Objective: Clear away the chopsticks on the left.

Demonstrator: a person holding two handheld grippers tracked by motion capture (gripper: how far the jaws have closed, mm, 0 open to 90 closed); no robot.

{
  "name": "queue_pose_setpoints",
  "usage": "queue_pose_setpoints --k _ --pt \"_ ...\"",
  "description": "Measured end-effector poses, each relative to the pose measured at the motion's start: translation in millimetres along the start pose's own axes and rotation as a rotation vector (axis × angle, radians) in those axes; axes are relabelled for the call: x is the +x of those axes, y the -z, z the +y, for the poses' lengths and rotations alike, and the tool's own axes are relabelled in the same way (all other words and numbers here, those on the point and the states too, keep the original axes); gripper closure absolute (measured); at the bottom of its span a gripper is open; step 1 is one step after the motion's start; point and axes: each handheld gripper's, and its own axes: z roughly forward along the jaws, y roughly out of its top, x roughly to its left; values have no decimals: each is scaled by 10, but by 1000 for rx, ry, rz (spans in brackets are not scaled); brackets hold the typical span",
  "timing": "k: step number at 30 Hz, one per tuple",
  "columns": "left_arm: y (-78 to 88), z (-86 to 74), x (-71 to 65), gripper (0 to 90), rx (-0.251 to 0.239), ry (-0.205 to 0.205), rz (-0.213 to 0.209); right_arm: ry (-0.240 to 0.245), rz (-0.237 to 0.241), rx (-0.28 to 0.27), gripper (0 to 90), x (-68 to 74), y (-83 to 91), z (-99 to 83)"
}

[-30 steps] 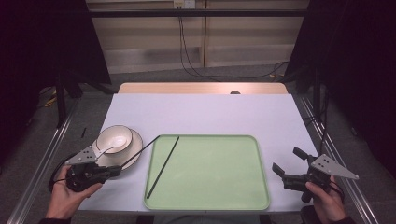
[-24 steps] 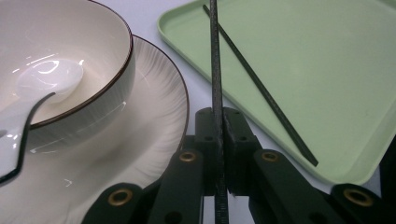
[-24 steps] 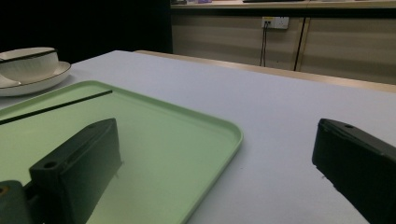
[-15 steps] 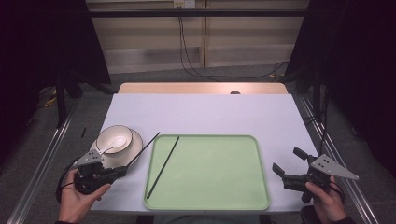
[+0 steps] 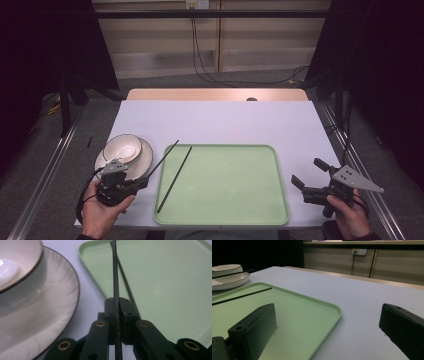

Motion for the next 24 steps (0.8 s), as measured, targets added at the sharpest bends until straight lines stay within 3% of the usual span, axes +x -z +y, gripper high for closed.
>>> queue_pose_setpoints --k 3,5,6,14,24 --pt "-66 33 -54 858 8 15 1 1 0 1 6 -1 0 -1" --pt "-105 47 -90 858 9 48 27 3 1 1 6 -1 4 1" --pt "-129 56 -108 858 11 56 15 9 3 0 6 -4 4 2" --pt "-302 132 -218 858 42 69 -3 2 7 3 5 2 7 0" --pt "-533 171 -379 858 109 93 22 5 8 4 6 4 8 -1"
